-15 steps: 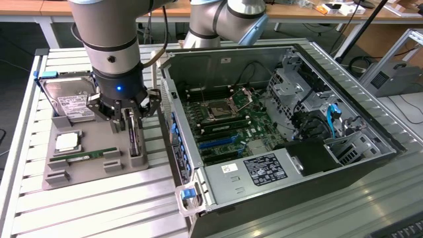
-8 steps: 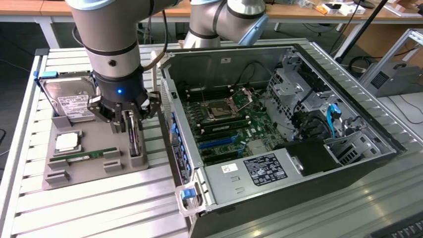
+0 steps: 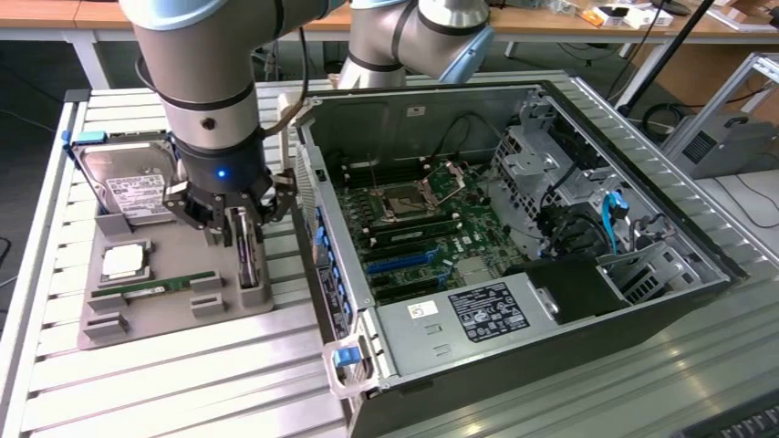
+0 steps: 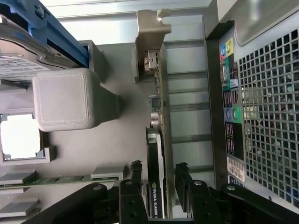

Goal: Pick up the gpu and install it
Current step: 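Pick up the gpu and move the gpu toward the slot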

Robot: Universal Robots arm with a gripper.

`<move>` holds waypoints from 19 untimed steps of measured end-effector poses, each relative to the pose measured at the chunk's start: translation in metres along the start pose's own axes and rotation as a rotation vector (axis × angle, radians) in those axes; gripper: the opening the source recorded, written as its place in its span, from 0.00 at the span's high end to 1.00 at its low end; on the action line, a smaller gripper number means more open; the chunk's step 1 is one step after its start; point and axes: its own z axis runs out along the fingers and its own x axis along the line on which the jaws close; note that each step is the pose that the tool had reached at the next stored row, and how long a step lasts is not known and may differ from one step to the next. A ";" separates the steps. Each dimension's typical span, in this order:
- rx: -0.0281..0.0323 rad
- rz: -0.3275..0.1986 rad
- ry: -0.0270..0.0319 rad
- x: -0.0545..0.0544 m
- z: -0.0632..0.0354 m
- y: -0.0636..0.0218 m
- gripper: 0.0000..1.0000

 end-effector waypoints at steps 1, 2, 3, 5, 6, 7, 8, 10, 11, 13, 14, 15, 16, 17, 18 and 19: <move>0.0002 0.001 0.0001 0.000 0.0005 0.0005 0.58; 0.0002 0.001 0.0001 0.001 0.0008 0.0009 0.58; 0.0001 0.003 0.0000 0.001 0.0011 0.0015 0.58; 0.0002 0.004 0.0000 0.002 0.0015 0.0019 0.58; -0.0001 0.005 -0.0003 0.002 0.0022 0.0019 0.58; 0.0000 0.005 -0.0002 0.002 0.0030 0.0020 0.58; 0.0002 0.006 -0.0001 0.002 0.0044 0.0024 0.58; 0.0003 0.007 -0.0001 0.002 0.0062 0.0042 0.58; 0.0002 0.007 -0.0002 0.002 0.0069 0.0054 0.58; 0.0002 0.008 -0.0003 0.003 0.0082 0.0088 0.58; 0.0002 0.009 -0.0004 0.003 0.0088 0.0096 0.58; 0.0007 0.009 -0.0005 0.003 0.0093 0.0095 0.58; 0.0020 0.009 -0.0002 0.003 0.0103 0.0095 0.58; 0.0018 0.009 -0.0005 0.003 0.0113 0.0093 0.58; 0.0017 0.009 -0.0005 0.003 0.0113 0.0085 0.58; 0.0018 0.009 -0.0004 0.003 0.0112 0.0081 0.58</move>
